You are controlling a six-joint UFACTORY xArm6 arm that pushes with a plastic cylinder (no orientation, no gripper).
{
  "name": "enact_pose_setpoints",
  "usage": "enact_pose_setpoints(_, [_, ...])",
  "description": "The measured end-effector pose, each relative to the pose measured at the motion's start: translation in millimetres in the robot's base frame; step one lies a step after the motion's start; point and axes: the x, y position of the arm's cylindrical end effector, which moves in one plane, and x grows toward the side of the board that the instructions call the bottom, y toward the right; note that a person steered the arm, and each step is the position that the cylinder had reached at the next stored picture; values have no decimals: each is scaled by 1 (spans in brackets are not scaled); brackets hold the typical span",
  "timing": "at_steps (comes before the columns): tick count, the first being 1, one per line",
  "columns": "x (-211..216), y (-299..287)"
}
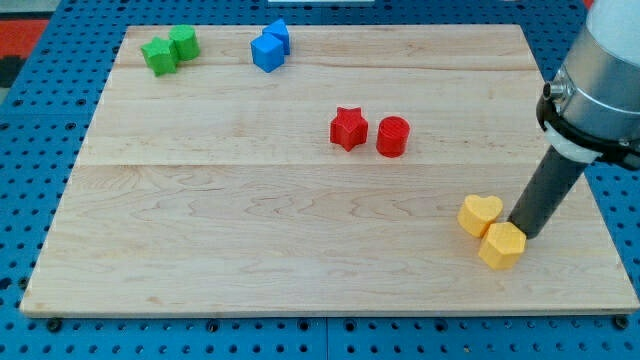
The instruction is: Move yellow hexagon at the bottom of yellow heart
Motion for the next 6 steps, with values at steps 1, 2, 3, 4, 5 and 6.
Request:
enact_pose_setpoints(1, [6,12])
enact_pose_setpoints(2, [6,39])
enact_pose_setpoints(3, [7,57])
enact_pose_setpoints(4, [23,46])
enact_pose_setpoints(5, [26,23])
enact_pose_setpoints(6, [26,0])
